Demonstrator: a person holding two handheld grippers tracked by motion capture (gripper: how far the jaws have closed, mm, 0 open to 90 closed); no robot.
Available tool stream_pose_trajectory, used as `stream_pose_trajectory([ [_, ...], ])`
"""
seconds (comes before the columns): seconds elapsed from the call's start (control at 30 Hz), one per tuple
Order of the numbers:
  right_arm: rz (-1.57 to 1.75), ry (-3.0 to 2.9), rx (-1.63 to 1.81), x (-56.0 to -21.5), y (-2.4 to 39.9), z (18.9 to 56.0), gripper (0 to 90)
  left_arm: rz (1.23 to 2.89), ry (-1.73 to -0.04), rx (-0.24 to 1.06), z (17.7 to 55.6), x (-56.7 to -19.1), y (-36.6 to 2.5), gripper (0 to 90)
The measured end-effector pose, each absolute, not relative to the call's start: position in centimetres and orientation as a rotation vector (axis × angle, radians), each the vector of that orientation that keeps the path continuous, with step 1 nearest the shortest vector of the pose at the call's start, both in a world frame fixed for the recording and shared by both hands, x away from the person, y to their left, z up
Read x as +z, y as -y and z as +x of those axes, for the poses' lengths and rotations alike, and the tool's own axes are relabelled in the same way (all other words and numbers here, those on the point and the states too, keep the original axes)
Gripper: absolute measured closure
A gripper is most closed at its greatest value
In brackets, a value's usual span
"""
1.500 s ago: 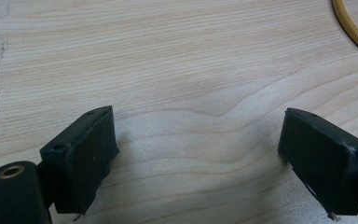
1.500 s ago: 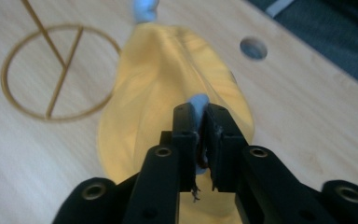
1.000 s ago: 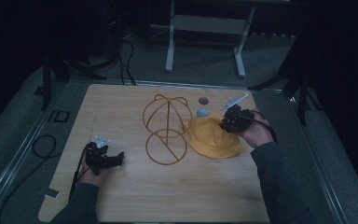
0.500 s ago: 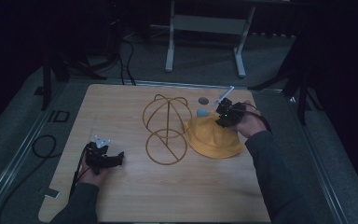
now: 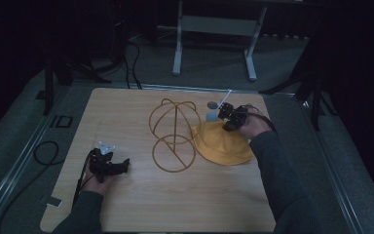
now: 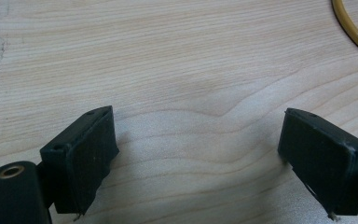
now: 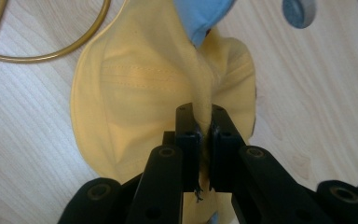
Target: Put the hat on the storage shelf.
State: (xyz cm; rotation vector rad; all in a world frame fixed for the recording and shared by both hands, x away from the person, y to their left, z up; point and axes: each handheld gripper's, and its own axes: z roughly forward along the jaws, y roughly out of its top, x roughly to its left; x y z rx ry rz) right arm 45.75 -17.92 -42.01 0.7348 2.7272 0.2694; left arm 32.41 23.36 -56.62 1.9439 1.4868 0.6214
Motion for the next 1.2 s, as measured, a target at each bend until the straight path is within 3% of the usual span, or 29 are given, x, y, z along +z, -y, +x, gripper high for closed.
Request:
stream_pose_trajectory([
  [1.2,0.834,-2.419,0.858,-35.0,23.1,44.2,85.0,1.941,-1.487,0.623,32.4,-56.6,-23.3,11.5],
])
